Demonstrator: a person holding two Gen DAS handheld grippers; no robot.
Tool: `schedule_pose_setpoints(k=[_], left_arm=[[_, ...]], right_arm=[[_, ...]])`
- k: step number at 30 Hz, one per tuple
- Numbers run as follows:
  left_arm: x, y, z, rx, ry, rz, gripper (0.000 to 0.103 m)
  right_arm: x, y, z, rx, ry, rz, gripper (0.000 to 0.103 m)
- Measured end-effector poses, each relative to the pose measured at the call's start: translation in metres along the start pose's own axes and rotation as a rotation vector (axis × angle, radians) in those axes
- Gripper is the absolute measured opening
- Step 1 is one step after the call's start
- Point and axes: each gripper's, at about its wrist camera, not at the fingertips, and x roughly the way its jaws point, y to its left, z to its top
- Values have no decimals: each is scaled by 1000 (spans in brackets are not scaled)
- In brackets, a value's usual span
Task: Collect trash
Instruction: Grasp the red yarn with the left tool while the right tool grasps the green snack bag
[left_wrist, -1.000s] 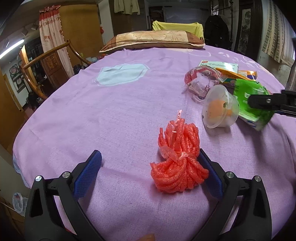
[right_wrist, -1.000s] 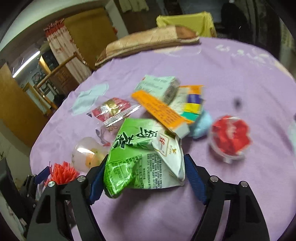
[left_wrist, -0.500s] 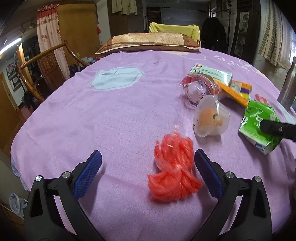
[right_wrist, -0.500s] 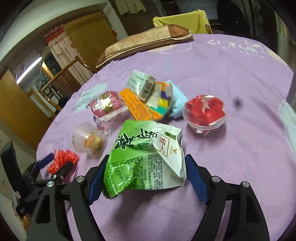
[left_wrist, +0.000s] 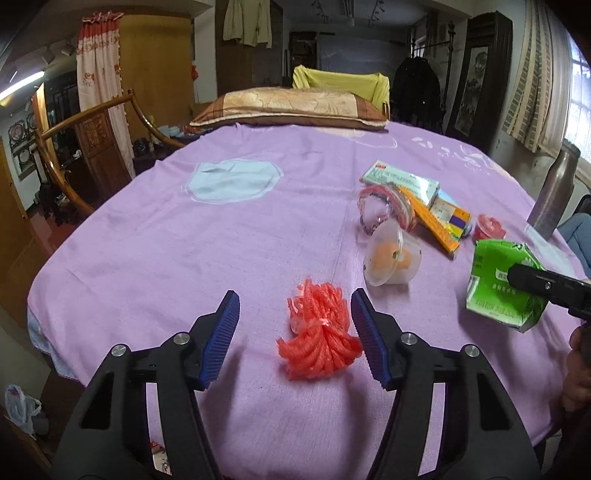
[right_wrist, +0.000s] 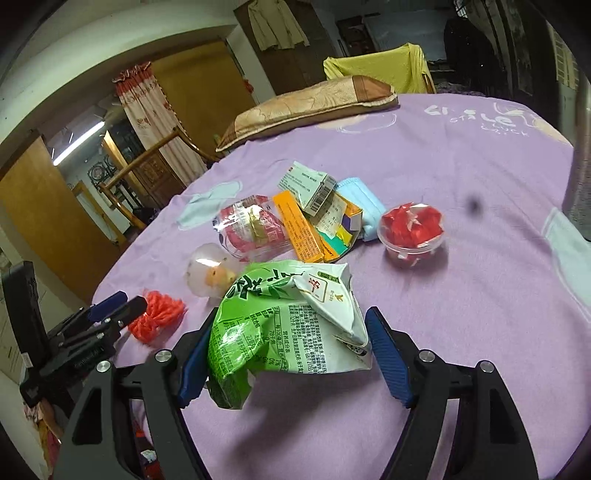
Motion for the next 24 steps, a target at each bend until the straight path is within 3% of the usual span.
schedule_pose_setpoints(k=[8, 12, 16, 17, 18, 20, 24], left_arm=[[-21, 6, 2, -18, -25, -25, 62], [-7, -8, -1, 36, 12, -24, 86], [24, -20, -3, 71, 75, 9, 86], [32, -19, -4, 62, 95, 14, 77], [38, -17, -5, 51, 115, 15, 57], [44, -9, -7, 9, 151, -29, 40], [16, 8, -1, -33, 74, -33, 39]], right_arm=[[-33, 4, -2, -3, -63, 15, 76], [-39, 2, -5, 3, -70, 14, 76], [-40, 1, -9, 7, -63, 15, 76], [-39, 1, -9, 9, -61, 14, 76], [-38, 0, -8, 13, -58, 15, 76], [-38, -1, -8, 19, -56, 21, 76], [-41, 0, -7, 28, -64, 41, 76]])
